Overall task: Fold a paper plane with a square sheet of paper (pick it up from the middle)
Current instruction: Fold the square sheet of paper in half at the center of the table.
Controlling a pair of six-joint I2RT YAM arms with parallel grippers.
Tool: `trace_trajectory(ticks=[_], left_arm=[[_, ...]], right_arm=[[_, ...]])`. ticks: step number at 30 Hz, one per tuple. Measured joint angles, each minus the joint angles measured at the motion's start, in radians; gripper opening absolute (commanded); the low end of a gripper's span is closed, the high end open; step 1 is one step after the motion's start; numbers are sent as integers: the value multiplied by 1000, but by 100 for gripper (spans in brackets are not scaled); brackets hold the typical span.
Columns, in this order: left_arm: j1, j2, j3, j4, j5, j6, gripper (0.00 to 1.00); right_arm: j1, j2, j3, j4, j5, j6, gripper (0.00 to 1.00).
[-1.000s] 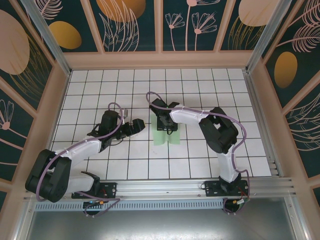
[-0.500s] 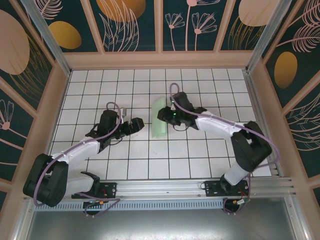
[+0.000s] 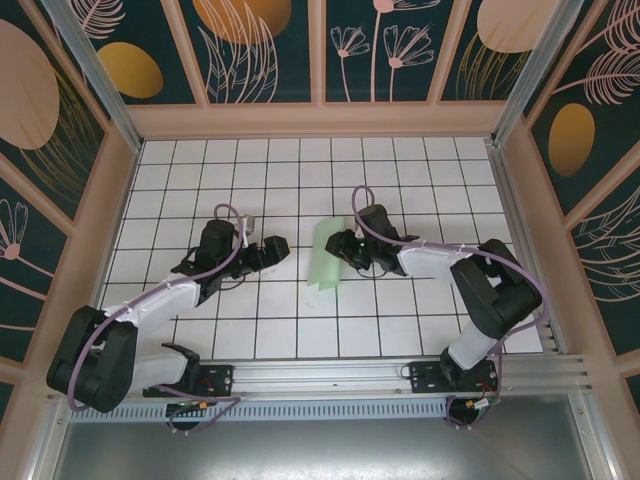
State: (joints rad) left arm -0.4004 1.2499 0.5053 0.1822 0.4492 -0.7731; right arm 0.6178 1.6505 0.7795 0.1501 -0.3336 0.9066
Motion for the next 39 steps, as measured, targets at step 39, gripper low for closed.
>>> trace_trajectory(ticks=[39], left_arm=[[-98, 145, 90, 53, 66, -7, 99]], right_arm=[[-14, -16, 37, -307, 180, -97, 47]])
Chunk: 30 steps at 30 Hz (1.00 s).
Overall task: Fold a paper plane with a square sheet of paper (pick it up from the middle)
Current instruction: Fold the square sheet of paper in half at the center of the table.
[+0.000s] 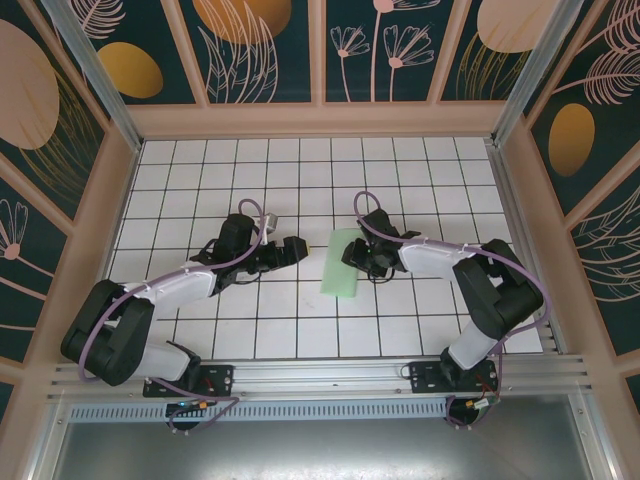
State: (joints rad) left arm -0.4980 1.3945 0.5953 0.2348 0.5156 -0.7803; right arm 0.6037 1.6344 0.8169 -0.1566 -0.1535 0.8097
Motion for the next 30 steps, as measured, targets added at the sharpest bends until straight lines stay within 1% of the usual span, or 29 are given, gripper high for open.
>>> trace_trajectory(ticks=[3, 6, 10, 11, 13, 17, 21, 30], left_arm=[[0, 0, 0, 0, 0, 0, 99], [0, 1, 2, 0, 0, 0, 99], [0, 1, 2, 0, -1, -3, 99], [0, 1, 2, 0, -1, -3, 99], [0, 1, 2, 0, -3, -3, 99], [0, 1, 2, 0, -7, -3, 99], [0, 1, 2, -1, -11, -3, 99], [0, 0, 2, -4, -53, -11, 99]], right_arm=[[0, 1, 0, 21, -29, -20, 47], [0, 12, 8, 26, -49, -46, 44], [3, 55, 46, 26, -66, -84, 43], [5, 67, 58, 26, -70, -97, 40], [13, 87, 82, 25, -77, -120, 39], [25, 117, 122, 24, -80, -155, 43], [26, 122, 133, 18, -66, -156, 48], [26, 123, 132, -2, -45, -99, 50]])
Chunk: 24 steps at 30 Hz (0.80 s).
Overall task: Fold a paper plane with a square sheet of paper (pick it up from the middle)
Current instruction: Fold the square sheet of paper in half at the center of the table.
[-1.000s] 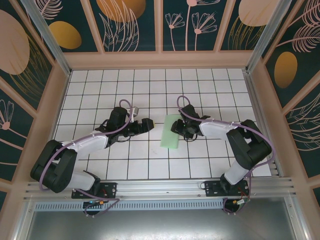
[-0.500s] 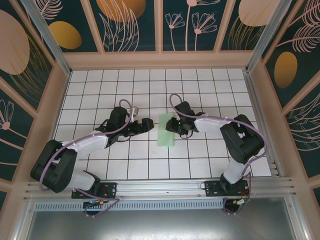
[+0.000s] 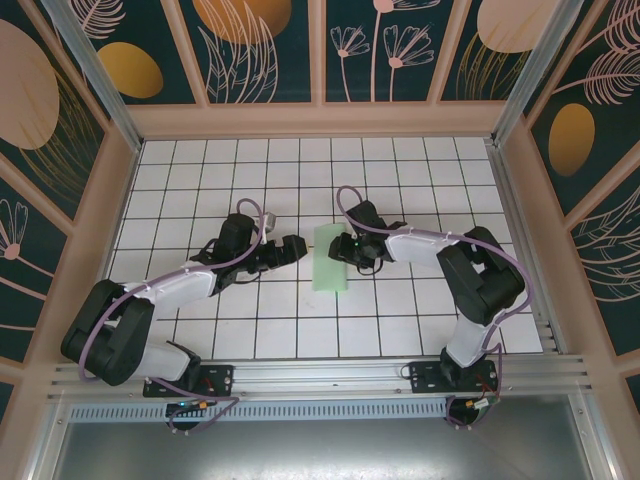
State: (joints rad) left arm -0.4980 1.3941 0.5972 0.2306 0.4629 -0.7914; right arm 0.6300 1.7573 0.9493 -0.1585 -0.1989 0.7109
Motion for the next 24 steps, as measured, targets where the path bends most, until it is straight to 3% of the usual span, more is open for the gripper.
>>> trace_trajectory(ticks=[14, 24], left_arm=[[0, -141, -19, -45, -213, -37, 99], [0, -162, -23, -64, -263, -49, 99]], right_arm=[[0, 61, 98, -124, 18, 9, 52], [0, 68, 109, -142, 24, 26, 47]])
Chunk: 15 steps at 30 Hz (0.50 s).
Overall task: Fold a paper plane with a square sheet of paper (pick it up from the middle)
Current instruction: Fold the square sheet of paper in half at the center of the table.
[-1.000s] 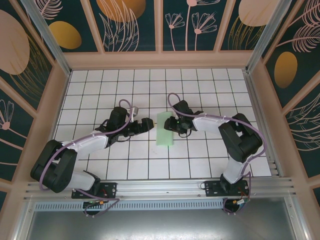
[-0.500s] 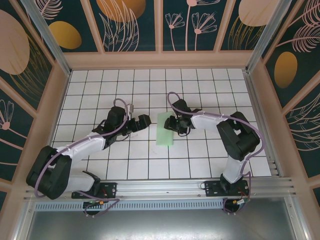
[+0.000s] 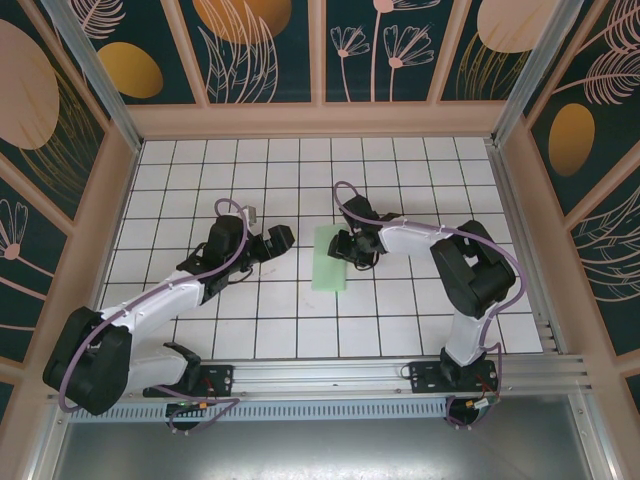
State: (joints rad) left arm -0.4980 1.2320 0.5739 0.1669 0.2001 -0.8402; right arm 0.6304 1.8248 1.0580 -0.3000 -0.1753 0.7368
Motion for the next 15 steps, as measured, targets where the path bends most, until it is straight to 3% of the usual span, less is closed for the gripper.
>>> trace_trajectory(ticks=[15], left_arm=[[0, -10, -23, -11, -29, -11, 99]], right_arm=[[5, 2, 0, -3, 14, 2, 47]])
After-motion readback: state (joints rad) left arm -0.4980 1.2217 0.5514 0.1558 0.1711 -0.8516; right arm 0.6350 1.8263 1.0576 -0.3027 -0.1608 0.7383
